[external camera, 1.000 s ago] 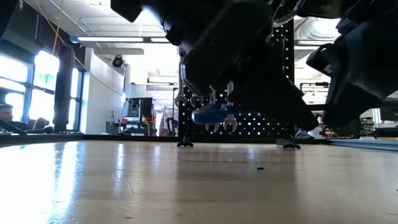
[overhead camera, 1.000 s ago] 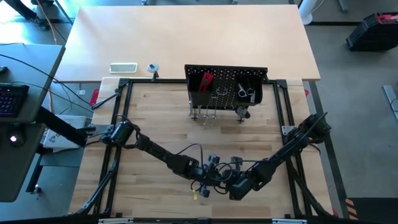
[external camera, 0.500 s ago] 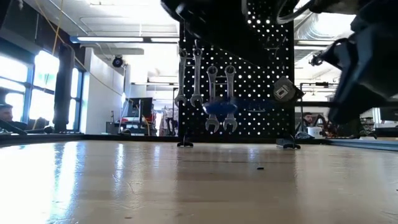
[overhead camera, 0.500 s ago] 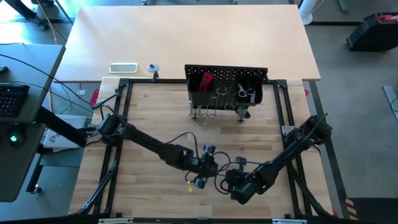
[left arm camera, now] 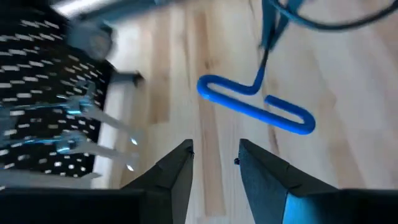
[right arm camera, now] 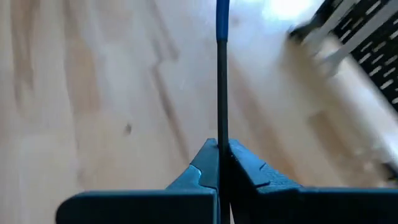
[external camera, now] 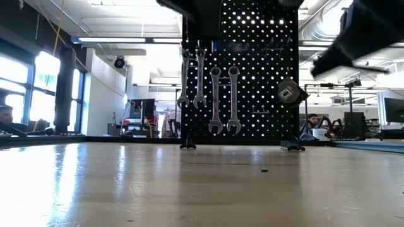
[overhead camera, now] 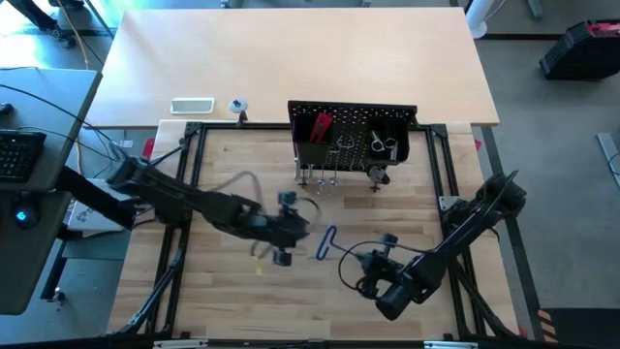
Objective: Hang tools onto peg board
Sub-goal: Put the pick tool into the peg board
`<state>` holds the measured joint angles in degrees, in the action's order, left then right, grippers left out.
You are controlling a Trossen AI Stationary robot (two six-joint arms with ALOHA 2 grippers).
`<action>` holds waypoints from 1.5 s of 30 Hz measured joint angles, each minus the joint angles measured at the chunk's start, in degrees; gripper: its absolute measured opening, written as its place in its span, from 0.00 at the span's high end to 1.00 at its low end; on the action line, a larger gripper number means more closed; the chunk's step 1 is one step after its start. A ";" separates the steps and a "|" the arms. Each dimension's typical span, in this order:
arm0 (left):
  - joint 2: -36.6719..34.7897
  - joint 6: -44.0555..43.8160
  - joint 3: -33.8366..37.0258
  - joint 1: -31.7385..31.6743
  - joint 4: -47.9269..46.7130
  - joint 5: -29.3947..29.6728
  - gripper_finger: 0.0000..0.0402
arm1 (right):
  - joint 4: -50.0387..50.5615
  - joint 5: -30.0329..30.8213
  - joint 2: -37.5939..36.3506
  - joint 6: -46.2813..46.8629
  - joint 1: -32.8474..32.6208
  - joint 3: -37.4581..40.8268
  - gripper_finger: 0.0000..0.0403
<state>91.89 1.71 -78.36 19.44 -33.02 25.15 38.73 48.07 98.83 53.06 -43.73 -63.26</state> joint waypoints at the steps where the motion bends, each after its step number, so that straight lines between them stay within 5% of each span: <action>1: -2.58 -0.63 2.17 0.00 2.37 0.27 0.70 | 0.36 2.26 -0.49 0.61 -0.54 -0.01 1.00; 9: -18.71 -2.16 28.93 -0.06 46.52 -0.71 0.70 | -0.19 18.57 -2.21 -1.19 -2.16 -0.03 1.00; 18: -14.77 -12.59 44.78 -2.17 85.07 -3.16 0.70 | -3.33 29.41 -2.21 -7.85 0.38 -0.03 1.00; 26: -4.50 -17.55 43.56 -2.33 94.10 -1.51 0.67 | -11.66 31.37 -2.20 -19.72 3.45 -0.03 1.00; 32: -0.85 -17.06 43.55 -2.99 106.89 -6.34 0.60 | -14.14 30.94 -2.19 -23.32 3.71 -0.03 1.00; 45: -0.71 -18.09 38.69 -3.66 96.17 -9.10 0.58 | -14.68 31.47 -2.17 -23.42 4.42 -0.03 1.00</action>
<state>91.18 -16.39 -39.67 15.79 63.15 16.05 24.06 79.54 96.66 29.64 -39.31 -63.29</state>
